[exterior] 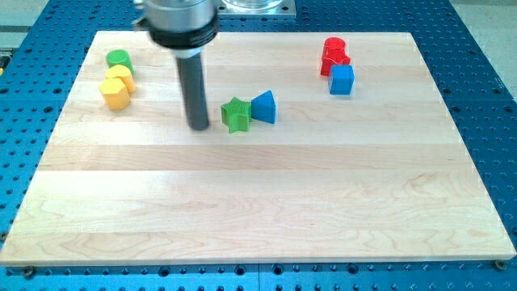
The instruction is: Move the blue cube to the center of the board
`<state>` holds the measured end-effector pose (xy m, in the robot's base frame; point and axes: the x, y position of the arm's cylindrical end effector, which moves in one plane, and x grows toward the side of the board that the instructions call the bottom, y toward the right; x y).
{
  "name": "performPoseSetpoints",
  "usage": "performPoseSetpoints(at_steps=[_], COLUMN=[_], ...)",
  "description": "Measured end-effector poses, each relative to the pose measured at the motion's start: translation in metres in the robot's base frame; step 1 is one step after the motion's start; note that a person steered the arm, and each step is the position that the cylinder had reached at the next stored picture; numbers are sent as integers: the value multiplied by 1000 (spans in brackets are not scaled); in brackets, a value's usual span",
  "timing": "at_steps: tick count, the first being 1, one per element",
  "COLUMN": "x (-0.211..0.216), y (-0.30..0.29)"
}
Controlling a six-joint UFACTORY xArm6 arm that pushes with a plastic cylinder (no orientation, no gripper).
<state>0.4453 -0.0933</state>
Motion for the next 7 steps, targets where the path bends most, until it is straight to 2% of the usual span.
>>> performPoseSetpoints(at_steps=[1, 2, 3, 4, 5, 6, 7], x=[52, -26, -117, -141, -117, -48, -3], y=[94, 241, 330, 300, 213, 101, 140])
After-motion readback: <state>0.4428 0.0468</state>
